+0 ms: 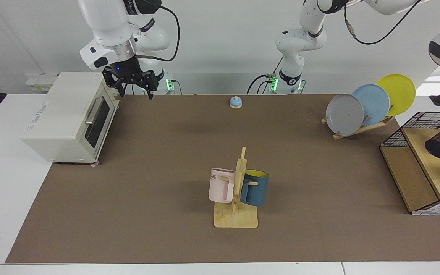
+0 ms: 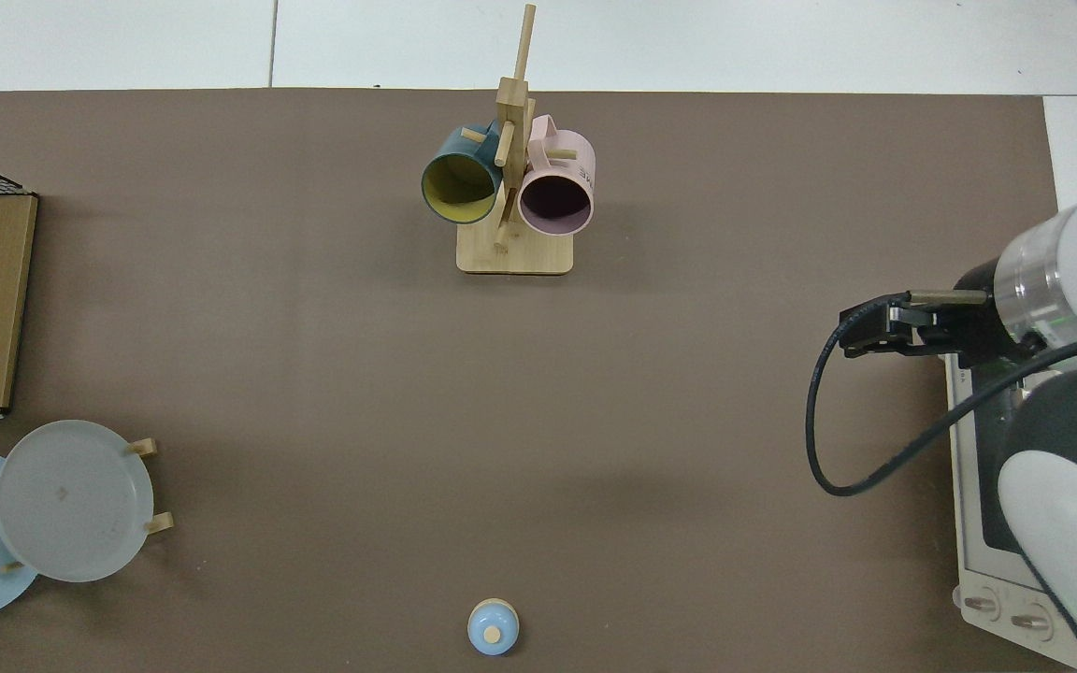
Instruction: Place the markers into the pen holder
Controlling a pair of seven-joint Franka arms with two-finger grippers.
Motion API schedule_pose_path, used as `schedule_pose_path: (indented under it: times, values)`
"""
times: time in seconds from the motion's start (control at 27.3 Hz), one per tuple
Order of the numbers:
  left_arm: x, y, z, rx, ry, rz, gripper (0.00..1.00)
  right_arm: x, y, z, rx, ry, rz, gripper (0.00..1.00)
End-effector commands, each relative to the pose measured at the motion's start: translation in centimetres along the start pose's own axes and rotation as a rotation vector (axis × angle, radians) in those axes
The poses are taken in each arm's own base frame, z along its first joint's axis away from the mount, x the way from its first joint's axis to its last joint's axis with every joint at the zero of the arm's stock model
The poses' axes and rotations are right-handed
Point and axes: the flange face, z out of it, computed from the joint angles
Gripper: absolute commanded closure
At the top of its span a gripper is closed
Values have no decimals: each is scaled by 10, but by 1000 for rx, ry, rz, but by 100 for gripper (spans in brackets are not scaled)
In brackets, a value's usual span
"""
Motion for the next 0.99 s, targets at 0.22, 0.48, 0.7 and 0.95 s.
schedule_pose_path:
  times: [0.22, 0.48, 0.7, 0.95]
  values:
    - [15, 4, 7, -15, 57, -19, 100, -4, 2, 0, 19, 2, 16, 0]
    - [27, 5, 7, -16, 71, 59, 100, -4, 2, 0, 19, 2, 16, 0]
    - [33, 3, 6, -11, 75, 113, 100, -4, 2, 0, 19, 2, 16, 0]
    - [45, 1, 12, -14, 43, 156, 100, -4, 2, -1, 20, 3, 16, 0]
